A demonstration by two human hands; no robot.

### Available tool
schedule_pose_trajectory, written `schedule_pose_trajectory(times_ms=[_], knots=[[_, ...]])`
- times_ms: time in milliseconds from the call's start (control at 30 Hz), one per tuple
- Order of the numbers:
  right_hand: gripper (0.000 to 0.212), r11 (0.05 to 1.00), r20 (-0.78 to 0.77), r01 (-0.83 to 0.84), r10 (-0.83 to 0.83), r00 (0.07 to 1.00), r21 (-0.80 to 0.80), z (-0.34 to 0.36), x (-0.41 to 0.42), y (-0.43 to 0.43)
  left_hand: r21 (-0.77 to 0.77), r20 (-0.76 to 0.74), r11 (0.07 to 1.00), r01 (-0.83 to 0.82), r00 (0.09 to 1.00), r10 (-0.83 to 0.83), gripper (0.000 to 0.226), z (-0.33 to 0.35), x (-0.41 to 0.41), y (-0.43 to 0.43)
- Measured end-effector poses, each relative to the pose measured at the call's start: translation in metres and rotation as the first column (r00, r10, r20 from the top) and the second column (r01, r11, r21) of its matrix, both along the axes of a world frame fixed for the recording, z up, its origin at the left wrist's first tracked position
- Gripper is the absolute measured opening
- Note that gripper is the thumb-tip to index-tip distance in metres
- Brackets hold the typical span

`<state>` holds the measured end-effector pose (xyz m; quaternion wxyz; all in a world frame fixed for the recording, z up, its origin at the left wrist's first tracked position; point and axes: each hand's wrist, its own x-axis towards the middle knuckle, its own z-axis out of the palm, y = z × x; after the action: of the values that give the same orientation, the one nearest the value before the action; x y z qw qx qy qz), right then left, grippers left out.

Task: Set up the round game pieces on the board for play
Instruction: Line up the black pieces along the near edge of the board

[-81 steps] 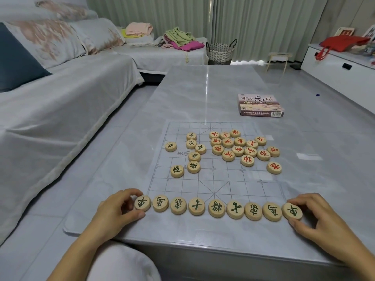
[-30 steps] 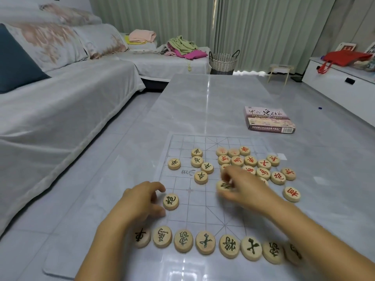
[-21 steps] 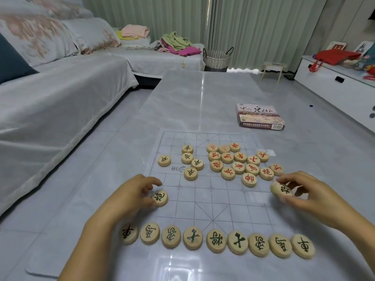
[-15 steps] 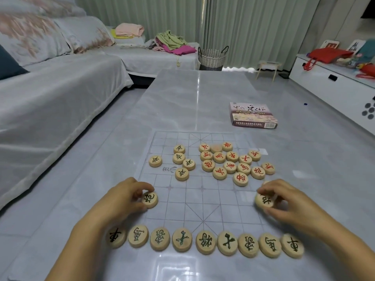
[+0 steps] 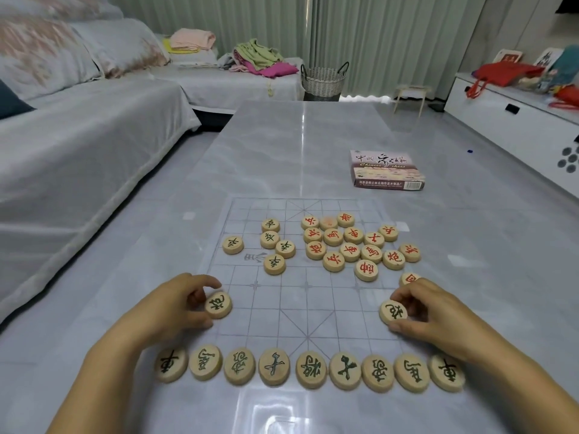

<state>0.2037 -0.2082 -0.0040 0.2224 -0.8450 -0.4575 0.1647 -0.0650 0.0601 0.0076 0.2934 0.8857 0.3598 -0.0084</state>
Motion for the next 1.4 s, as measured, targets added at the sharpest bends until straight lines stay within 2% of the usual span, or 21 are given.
schedule_pose_trajectory(times_ms=[167,333,400,500,533,600,700,833,967,1000,1400], knots=[[0.028,1.0,0.006,0.017,-0.017,1.0,0.016,0.001,-0.006,0.0,0.013,0.027,1.0,0.021,0.999,-0.021,0.046,-0.001,0.001,0.0],[0.031,1.0,-0.017,0.008,-0.008,1.0,0.014,0.002,-0.006,0.0,0.027,0.015,0.999,-0.021,1.0,0.021,0.033,-0.003,0.001,-0.002],[0.045,0.999,-0.03,0.019,-0.019,0.999,0.027,0.003,-0.007,0.0,0.025,0.023,0.997,-0.074,0.997,0.073,0.031,-0.003,0.004,-0.006],[0.083,0.998,-0.026,0.042,-0.041,0.999,0.049,0.0,-0.004,-0.001,-0.011,0.021,0.993,-0.121,0.992,0.122,0.042,-0.002,0.003,-0.008],[0.089,0.998,-0.029,0.045,-0.044,0.999,0.05,-0.001,-0.003,-0.002,-0.033,0.019,0.993,-0.113,0.993,0.114,0.047,-0.001,0.002,-0.007],[0.092,0.997,-0.042,0.049,-0.046,0.998,0.059,-0.002,-0.003,-0.001,-0.043,0.004,0.997,-0.058,0.998,0.058,0.054,-0.001,-0.002,-0.005],[0.093,0.997,-0.042,0.051,-0.049,0.998,0.053,0.0,-0.003,0.001,0.014,0.005,1.0,0.007,1.0,-0.007,0.043,-0.003,-0.002,-0.003],[0.084,0.999,-0.041,0.038,-0.037,0.998,0.026,0.004,-0.004,0.001,0.025,0.036,1.0,-0.013,0.999,0.012,0.033,-0.006,0.0,-0.003],[0.036,1.0,-0.041,0.014,-0.014,0.999,0.0,0.003,-0.008,0.003,0.023,0.039,1.0,-0.015,0.999,0.014,0.034,-0.008,-0.002,0.0],[0.03,1.0,-0.037,0.015,-0.015,0.999,-0.005,0.002,-0.007,0.003,0.028,0.038,1.0,-0.01,0.999,0.009,0.035,-0.009,-0.002,0.0],[0.028,0.999,-0.02,0.04,-0.04,0.999,0.012,0.0,-0.008,0.003,0.055,0.049,0.998,0.005,0.999,-0.008,0.039,-0.009,0.002,-0.002]])
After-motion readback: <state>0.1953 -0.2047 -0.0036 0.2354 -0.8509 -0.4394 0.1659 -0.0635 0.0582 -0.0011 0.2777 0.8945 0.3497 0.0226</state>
